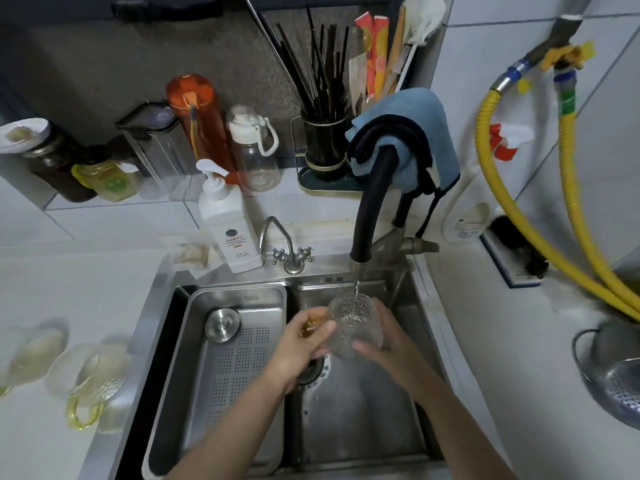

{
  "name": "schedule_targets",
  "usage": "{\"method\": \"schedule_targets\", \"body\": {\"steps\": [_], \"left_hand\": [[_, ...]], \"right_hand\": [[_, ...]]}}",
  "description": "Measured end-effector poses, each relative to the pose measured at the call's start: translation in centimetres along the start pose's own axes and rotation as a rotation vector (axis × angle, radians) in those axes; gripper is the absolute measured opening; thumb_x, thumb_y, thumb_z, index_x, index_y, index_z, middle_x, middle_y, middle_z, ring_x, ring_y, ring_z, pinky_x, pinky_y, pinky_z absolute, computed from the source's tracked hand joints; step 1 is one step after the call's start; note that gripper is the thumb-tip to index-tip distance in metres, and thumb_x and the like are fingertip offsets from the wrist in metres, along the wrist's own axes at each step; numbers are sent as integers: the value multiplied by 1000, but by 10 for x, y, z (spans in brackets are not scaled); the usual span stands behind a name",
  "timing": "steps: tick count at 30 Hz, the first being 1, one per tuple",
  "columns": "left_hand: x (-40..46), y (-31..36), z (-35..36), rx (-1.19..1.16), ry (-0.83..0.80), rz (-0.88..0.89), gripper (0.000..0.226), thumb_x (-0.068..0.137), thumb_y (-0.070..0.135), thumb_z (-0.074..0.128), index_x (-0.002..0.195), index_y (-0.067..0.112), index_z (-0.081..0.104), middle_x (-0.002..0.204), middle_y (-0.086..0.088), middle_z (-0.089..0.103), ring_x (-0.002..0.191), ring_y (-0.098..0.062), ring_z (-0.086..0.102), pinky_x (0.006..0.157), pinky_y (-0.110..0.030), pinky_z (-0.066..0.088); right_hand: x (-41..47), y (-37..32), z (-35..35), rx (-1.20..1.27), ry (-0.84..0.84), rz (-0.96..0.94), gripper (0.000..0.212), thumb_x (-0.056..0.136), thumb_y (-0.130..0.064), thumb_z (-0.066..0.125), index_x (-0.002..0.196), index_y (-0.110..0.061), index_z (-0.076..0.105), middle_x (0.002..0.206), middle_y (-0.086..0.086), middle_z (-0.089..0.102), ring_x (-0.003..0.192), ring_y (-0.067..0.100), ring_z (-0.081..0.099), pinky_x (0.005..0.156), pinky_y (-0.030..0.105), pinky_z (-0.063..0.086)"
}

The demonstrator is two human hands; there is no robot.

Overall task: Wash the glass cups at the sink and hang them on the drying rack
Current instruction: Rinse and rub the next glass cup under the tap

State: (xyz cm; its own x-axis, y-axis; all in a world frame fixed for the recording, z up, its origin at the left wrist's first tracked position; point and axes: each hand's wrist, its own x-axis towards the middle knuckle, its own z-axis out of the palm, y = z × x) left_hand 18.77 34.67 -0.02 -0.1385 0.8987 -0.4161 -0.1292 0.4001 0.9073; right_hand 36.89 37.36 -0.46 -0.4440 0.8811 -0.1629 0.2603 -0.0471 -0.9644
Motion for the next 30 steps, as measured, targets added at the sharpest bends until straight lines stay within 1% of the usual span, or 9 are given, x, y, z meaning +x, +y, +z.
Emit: {"method": "schedule_targets", "body": {"steps": [2, 5, 9, 13, 18, 23, 25, 29, 30], "left_hand": [[5, 2, -2, -37, 41, -1, 28, 91, 15, 63, 118, 17, 58, 103, 2, 62, 92, -9, 63, 84, -31, 56], [11, 7, 16, -17, 21, -26, 22, 91, 14, 64, 112, 20, 60, 105, -1, 61, 93, -14, 62, 90, -39, 53], [2, 3, 13, -48, -6, -69, 20, 91, 9, 63, 110, 14, 59, 95, 2, 62, 85, -11, 63, 87, -38, 55], [13, 6, -5, -17, 57, -29, 22, 90, 14, 65, 111, 17, 60, 106, -6, 59, 97, -17, 61, 88, -40, 55], [15, -3, 18, 33, 17, -81, 15, 91, 17, 65, 104, 20, 60, 101, -2, 60, 94, -19, 61, 91, -51, 53], [9, -24, -4, -7, 62, -137, 28, 90, 17, 65, 117, 10, 60, 113, -11, 63, 94, -21, 66, 82, -38, 58], [16, -15, -6, -10, 50, -105, 28, 91, 16, 64, 117, 10, 60, 113, -10, 62, 94, -18, 65, 78, -32, 60], [19, -4, 13, 46, -3, -89, 21, 92, 15, 64, 113, 13, 60, 103, -2, 60, 86, -10, 62, 71, -25, 57], [17, -8, 13, 50, -1, -103, 21, 92, 15, 64, 112, 14, 60, 103, -2, 60, 86, -11, 62, 72, -27, 57]], "right_hand": [[7, 1, 1, 0, -2, 5, 68, 83, -27, 74, 140, -35, 37, 140, -9, 50, 130, 7, 48, 104, 35, 45], [12, 3, -10, -17, 45, 21, 52, 85, -15, 71, 127, -35, 48, 119, -18, 62, 113, -3, 58, 87, 14, 49], [-3, 14, -7, 0, 41, 42, 67, 76, -41, 73, 136, -31, 44, 130, -10, 57, 121, 10, 55, 97, 35, 51], [17, 11, 7, -6, 18, 48, 69, 83, -30, 72, 143, -29, 37, 139, -9, 51, 129, 7, 48, 104, 31, 44], [8, 22, -9, -1, 43, 121, 65, 80, -43, 71, 138, -33, 43, 131, -15, 57, 120, 1, 54, 101, 34, 48], [4, 34, 12, 39, 11, 183, 81, 78, -37, 77, 146, -30, 33, 142, -7, 48, 129, 9, 48, 103, 28, 44], [15, 31, 10, 71, 16, 188, 77, 80, -34, 76, 144, -30, 35, 137, -8, 53, 124, 10, 54, 90, 20, 51], [10, 32, -4, 15, 80, 190, 74, 75, -53, 75, 139, -37, 41, 138, -10, 53, 128, 12, 52, 102, 40, 47], [7, 35, -4, 15, 94, 203, 66, 77, -47, 75, 135, -37, 45, 133, -13, 57, 125, 9, 54, 102, 37, 48]]}}
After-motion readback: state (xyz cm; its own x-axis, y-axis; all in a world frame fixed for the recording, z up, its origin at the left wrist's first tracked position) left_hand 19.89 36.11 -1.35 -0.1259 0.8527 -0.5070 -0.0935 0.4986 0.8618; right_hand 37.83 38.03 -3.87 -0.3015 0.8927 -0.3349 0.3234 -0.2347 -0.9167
